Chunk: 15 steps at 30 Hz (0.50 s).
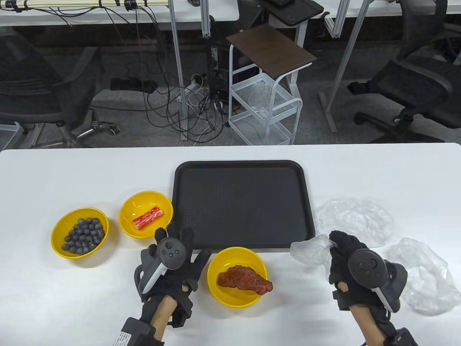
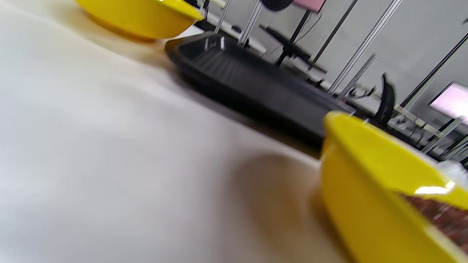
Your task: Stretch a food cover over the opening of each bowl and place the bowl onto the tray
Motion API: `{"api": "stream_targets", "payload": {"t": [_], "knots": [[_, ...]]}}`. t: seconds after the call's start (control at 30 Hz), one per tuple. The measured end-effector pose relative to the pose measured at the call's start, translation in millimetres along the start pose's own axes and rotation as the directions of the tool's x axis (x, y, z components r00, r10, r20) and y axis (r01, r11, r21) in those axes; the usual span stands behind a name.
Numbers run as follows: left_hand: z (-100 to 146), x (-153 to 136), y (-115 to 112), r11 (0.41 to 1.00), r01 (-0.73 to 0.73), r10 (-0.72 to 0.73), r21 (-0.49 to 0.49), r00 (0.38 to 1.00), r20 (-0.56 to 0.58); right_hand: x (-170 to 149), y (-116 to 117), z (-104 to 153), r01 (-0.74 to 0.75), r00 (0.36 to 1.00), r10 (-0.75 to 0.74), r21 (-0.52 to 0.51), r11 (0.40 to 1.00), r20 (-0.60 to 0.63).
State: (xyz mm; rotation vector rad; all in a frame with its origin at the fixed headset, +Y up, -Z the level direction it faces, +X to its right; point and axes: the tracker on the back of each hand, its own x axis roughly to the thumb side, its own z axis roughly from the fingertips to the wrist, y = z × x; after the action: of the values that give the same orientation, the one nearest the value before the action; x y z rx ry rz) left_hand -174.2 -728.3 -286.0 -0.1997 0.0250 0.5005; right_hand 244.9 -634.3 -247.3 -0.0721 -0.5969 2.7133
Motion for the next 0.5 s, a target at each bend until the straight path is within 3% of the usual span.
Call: {"api": "stream_targets", "payload": {"t": [0.13,0.27,0.37,0.43,0.47,0.5], "knots": [[10.7,9.1,11.4,0.988,-0.132,0.123,0.076,0.986,0.110,24.5,-6.8,-2.6,0.079,0.995,-0.074,-0.065,0.995,0.069],[17.5,17.1,13.6,0.882,-0.469,0.468,-0.040,0.863,0.189,51.8,-13.8,-5.9,0.194,0.974,-0.181,-0.093,0.977,0.133],[16.9,20.8,9.3,0.710,-0.680,0.703,-0.185,0.699,0.128,75.5,-17.1,-4.5,0.318,0.924,-0.291,-0.074,0.945,0.249],[12.4,20.4,-1.7,0.499,-0.811,0.851,-0.305,0.525,-0.007,90.2,-16.4,-1.8,0.391,0.874,-0.359,-0.036,0.920,0.328],[10.7,19.8,-5.7,0.430,-0.837,0.880,-0.338,0.473,-0.051,95.5,-15.5,-0.1,0.420,0.849,-0.384,-0.023,0.907,0.363],[8.0,18.4,-11.8,0.322,-0.868,0.912,-0.378,0.391,-0.122,102.3,-13.4,1.6,0.444,0.814,-0.405,0.002,0.896,0.416]]}}
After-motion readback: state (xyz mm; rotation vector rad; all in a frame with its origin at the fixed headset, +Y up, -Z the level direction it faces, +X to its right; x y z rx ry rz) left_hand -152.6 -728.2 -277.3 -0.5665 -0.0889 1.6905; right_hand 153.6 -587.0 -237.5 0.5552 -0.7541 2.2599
